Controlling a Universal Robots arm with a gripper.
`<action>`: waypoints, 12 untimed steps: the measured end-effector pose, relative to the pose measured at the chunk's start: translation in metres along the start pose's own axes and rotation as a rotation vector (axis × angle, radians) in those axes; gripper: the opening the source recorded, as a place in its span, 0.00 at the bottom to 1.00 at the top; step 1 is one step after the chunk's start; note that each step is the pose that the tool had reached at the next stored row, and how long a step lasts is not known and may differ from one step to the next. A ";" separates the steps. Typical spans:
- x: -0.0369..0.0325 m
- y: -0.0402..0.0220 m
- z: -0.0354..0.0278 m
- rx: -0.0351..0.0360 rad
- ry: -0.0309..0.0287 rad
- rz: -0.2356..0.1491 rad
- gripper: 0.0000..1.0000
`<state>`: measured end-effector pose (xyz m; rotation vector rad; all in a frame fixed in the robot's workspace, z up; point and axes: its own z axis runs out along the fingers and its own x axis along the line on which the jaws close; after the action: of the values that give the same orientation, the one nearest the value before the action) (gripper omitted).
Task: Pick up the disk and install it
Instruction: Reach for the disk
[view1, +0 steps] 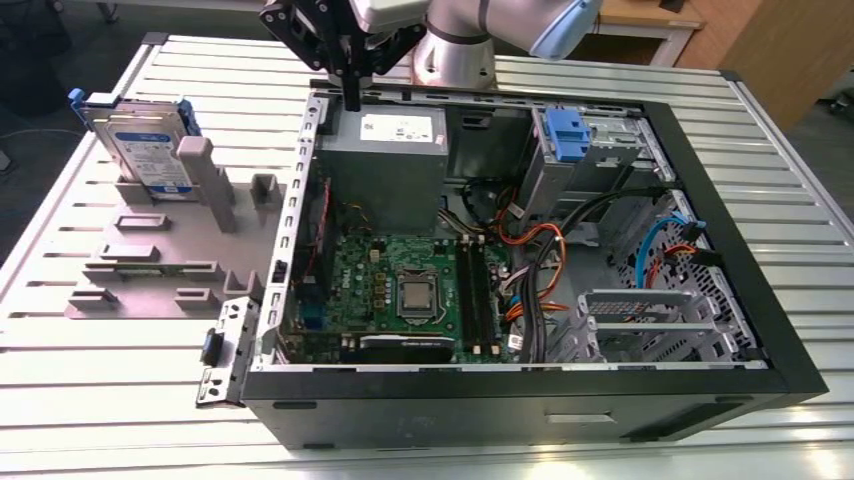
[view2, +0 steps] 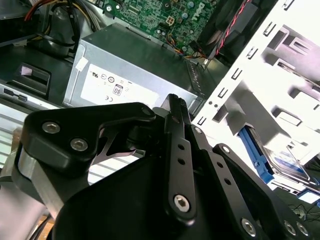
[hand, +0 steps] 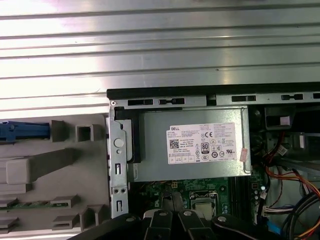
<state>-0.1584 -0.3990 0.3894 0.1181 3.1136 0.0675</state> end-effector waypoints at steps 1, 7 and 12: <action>0.0006 0.0000 0.0000 0.0000 0.0000 0.000 0.11; 0.0034 -0.0002 0.0000 0.0000 0.0000 0.000 0.11; 0.0056 -0.0004 0.0001 0.0000 0.0000 0.000 0.11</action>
<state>-0.1640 -0.3989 0.3892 0.1181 3.1136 0.0676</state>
